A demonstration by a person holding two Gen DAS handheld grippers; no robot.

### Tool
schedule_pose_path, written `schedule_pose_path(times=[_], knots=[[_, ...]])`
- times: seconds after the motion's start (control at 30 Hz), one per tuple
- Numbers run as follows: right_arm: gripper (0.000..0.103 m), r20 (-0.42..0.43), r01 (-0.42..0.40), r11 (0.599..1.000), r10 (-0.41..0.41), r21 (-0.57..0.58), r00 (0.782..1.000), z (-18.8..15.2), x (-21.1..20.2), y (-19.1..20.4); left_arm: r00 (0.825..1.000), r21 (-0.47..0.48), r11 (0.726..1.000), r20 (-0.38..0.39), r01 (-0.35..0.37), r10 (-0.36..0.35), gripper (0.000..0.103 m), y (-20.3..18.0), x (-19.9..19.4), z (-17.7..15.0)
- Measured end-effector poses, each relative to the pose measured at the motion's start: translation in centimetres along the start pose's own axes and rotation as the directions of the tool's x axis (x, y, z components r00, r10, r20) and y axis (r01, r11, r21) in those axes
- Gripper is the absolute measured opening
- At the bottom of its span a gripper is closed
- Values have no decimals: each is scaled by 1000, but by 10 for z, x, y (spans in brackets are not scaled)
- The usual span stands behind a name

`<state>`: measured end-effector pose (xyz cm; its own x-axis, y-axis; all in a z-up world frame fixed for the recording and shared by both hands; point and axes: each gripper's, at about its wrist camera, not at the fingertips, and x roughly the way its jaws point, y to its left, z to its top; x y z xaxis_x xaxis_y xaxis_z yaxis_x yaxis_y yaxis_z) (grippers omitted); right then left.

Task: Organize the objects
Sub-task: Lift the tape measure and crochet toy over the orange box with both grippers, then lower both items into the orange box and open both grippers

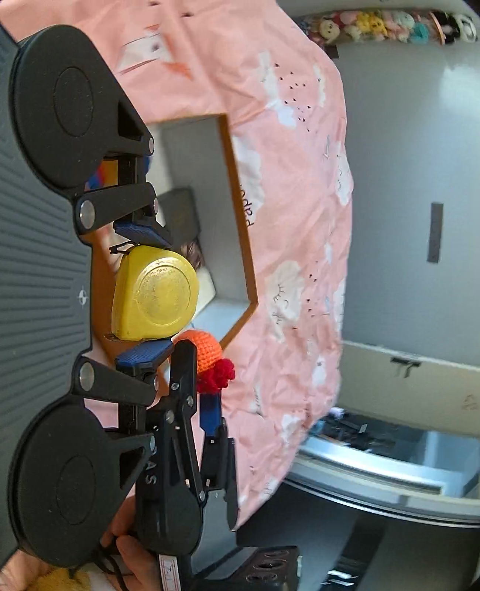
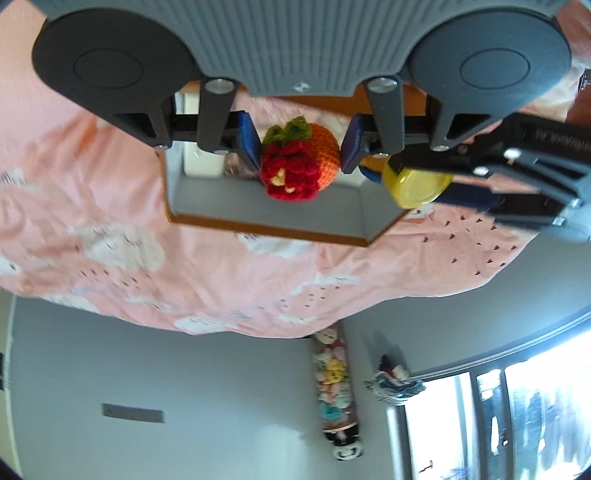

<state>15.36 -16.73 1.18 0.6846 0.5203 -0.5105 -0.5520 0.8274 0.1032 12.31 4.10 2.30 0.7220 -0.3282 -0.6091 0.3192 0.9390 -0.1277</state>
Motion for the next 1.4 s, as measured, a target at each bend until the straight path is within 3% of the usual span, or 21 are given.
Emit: schedule_pose_path(times=[0.1, 0.27, 0.37, 0.47, 0.67, 0.9, 1.03, 1.13, 1.2, 1.4], knots=[[49, -24, -9, 1000, 9, -22, 1000, 17, 22, 5, 996, 69, 997, -83, -27, 33, 63, 18, 19, 22], [49, -95, -50, 999, 52, 19, 994, 38, 66, 1, 971, 216, 975, -216, -51, 99, 63, 39, 63, 44], [49, -131, -74, 995, 83, 72, 988, 44, 92, -6, 945, 318, 946, -291, -54, 152, 63, 43, 92, 47], [49, -159, -109, 983, 132, 149, 978, 45, 116, -14, 907, 346, 937, -377, -51, 189, 63, 51, 119, 45], [49, -232, -133, 956, 196, 261, 953, 43, 162, -23, 850, 461, 887, -452, -38, 272, 63, 60, 153, 37], [49, -297, -120, 913, 248, 390, 922, 35, 201, -36, 810, 558, 830, -494, 15, 317, 63, 67, 182, 25], [49, -325, -103, 910, 247, 402, 913, 34, 216, -34, 787, 600, 800, -503, 20, 358, 63, 72, 193, 14], [49, -335, -99, 909, 249, 406, 908, 33, 224, -31, 784, 618, 786, -497, 19, 372, 66, 74, 194, 8], [49, -340, -97, 908, 249, 407, 907, 33, 228, -30, 792, 622, 783, -485, 14, 371, 67, 74, 192, 6], [49, -350, -75, 905, 237, 418, 906, 32, 231, -30, 830, 575, 818, -450, -13, 329, 68, 80, 179, 10]])
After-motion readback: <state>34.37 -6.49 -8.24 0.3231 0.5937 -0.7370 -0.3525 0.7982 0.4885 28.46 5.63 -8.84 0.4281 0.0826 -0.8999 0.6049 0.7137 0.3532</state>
